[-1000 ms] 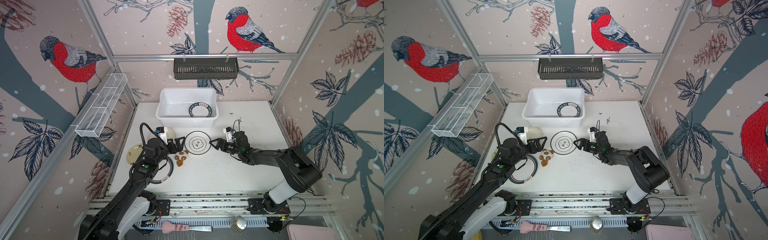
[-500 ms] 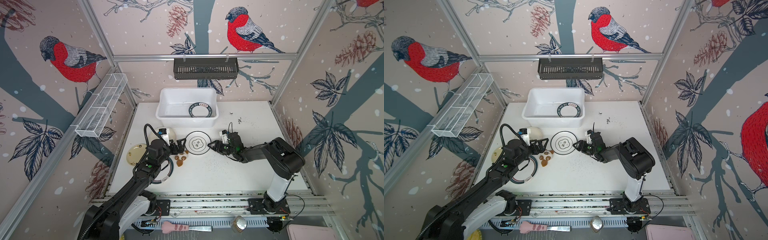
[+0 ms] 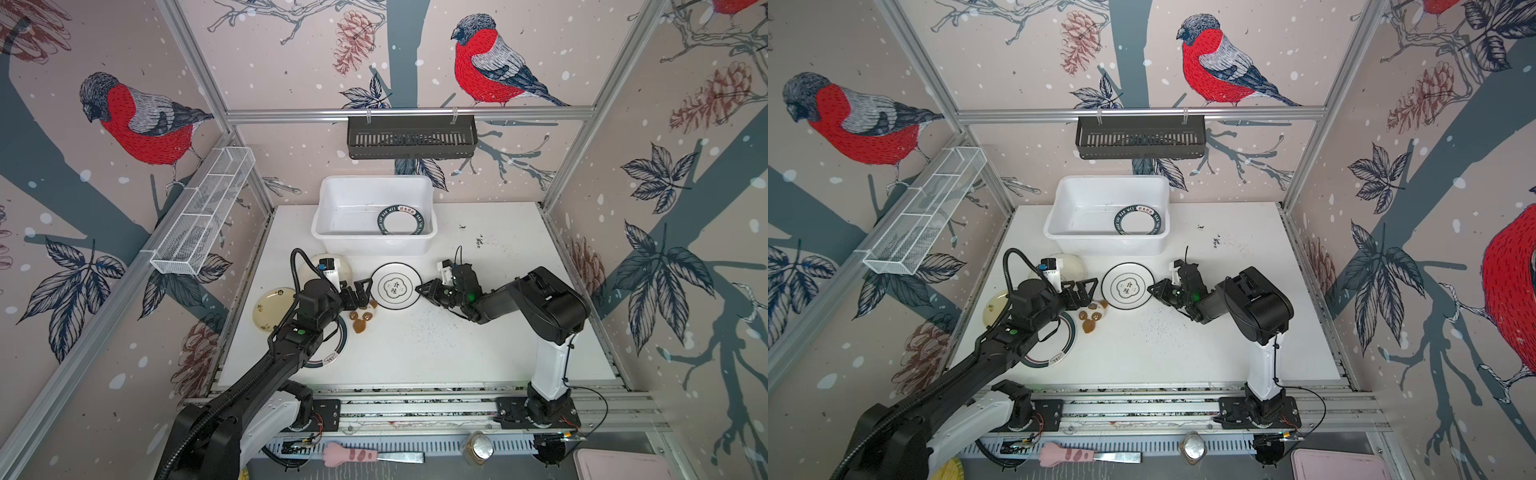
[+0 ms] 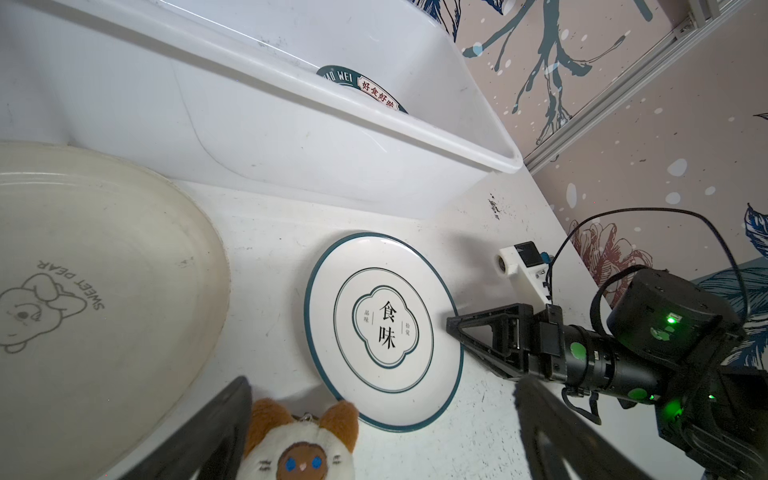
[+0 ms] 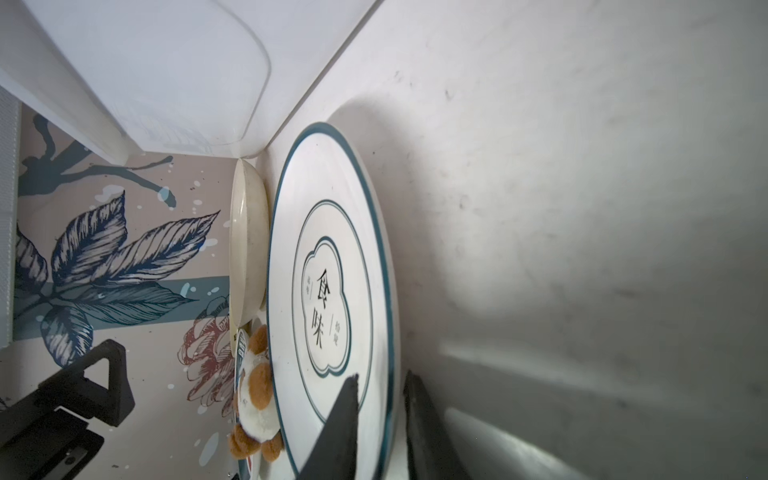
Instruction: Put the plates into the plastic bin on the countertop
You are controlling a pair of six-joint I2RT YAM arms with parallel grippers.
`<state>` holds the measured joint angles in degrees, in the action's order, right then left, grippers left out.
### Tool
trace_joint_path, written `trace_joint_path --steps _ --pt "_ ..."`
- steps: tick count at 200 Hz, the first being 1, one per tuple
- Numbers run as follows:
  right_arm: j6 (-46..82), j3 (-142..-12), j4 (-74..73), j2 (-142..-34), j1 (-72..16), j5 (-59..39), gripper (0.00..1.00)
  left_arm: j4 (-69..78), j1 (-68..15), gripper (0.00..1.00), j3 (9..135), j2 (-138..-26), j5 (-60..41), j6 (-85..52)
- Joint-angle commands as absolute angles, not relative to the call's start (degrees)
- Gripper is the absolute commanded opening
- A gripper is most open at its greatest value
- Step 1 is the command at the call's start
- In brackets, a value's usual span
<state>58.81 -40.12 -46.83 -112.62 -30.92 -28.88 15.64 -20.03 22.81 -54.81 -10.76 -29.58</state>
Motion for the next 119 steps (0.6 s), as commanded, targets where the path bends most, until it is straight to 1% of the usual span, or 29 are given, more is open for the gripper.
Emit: trace_joint_path --steps 1,40,119 --pt "61.8 -40.27 -51.11 -113.88 -30.77 -29.8 0.17 17.99 -20.12 0.98 22.93 -54.75 -11.25 -29.4" --pt "64.28 -38.16 -55.17 -114.45 -30.15 -30.06 0.03 18.76 -20.27 0.98 23.07 -55.66 -11.68 -29.78" --pt "64.1 -32.85 -55.52 -109.62 -28.67 -28.98 0.01 19.82 -20.39 0.98 23.23 -57.74 -12.3 -29.97"
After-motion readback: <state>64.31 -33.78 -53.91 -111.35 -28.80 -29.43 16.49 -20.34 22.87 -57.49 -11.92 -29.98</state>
